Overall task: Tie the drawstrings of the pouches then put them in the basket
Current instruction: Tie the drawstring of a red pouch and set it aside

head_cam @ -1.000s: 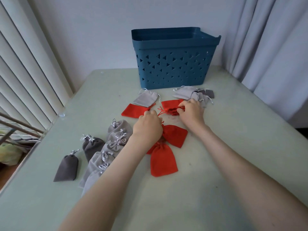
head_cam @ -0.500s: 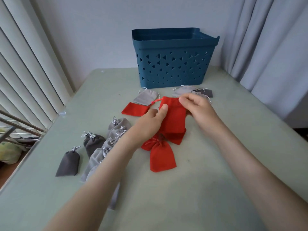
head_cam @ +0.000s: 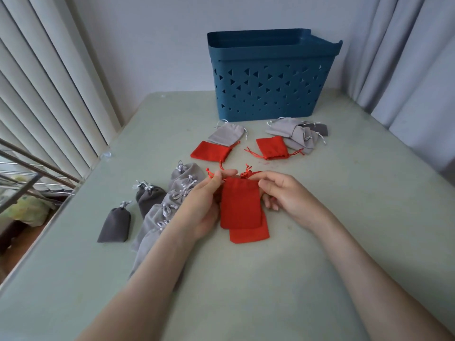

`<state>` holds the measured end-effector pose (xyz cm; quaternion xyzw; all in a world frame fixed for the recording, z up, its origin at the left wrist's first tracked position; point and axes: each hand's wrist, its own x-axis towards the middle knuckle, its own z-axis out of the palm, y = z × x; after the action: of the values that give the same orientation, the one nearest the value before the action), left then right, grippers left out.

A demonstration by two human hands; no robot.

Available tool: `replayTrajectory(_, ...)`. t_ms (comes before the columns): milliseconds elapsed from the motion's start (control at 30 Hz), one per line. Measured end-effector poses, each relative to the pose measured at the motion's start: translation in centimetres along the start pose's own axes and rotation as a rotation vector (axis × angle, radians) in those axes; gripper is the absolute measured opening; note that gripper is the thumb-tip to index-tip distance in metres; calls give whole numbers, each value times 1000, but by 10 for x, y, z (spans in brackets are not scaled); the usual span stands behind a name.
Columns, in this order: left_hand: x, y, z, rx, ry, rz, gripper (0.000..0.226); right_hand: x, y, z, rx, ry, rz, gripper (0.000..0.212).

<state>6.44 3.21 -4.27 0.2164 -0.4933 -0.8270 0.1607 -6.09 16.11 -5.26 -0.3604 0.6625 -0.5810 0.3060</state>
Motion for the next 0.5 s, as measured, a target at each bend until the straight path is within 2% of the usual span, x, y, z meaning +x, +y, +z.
replayTrajectory(133,2,-3,2,15,-7,5,33,0,-1,-7,60,70,-16,21)
replayTrajectory(233,1,-4,4,55,-7,-30,32,0,-4,-7,256,124,1,17)
replayTrajectory(333,1,-4,5,65,-26,-51,31,-1,-7,-4,436,41,-21,16)
replayTrajectory(400,-1,-3,6,63,-30,-52,31,-2,-6,-1,434,-1,-42,18)
replayTrajectory(500,-2,-3,7,66,-27,-51,32,0,-5,4,401,38,-64,20)
